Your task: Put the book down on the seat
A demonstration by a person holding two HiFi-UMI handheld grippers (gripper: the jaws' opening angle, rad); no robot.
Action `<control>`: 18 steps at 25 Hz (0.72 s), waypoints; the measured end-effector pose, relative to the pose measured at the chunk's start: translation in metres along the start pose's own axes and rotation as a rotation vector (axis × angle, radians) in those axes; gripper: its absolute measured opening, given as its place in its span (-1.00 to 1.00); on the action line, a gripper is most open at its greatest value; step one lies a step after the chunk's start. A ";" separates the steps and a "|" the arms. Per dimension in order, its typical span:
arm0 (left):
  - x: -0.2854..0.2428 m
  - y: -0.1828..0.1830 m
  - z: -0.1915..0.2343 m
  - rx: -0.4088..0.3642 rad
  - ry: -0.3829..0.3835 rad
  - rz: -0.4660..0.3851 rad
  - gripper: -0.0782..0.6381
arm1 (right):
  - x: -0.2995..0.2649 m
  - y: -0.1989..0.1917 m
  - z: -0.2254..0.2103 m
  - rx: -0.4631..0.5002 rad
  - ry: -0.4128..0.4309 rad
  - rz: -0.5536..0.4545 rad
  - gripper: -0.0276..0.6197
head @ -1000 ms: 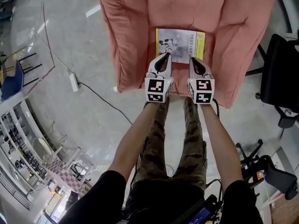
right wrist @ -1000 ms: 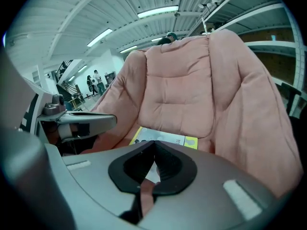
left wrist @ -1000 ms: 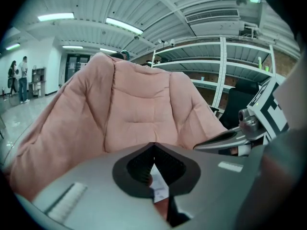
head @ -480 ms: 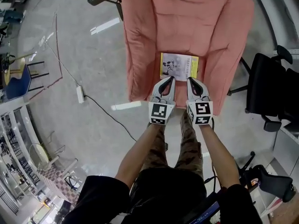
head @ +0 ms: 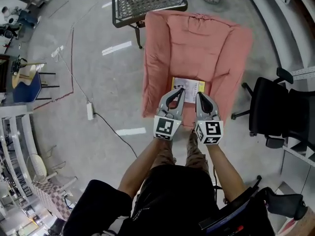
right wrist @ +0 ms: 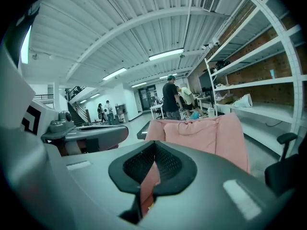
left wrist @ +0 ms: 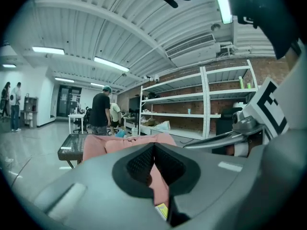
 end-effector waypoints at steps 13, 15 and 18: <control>0.040 0.102 -0.041 -0.081 -0.018 -0.121 -0.79 | 0.075 0.108 0.023 0.083 0.042 -0.208 -0.88; 0.045 0.106 -0.042 -0.073 -0.006 -0.120 -0.79 | 0.083 0.110 0.025 0.147 0.027 -0.209 -0.88; 0.054 0.107 -0.045 -0.047 0.008 -0.108 -0.79 | 0.093 0.101 0.024 0.172 0.006 -0.210 -0.88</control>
Point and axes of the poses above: the fingertips, and each gripper's own axes: x backward along the fingers, z to its left, y out of its top, the point moved 1 cm from there along x, backward along the fingers, and after that the axes turned 3 degrees about x, right-handed, at the moved point
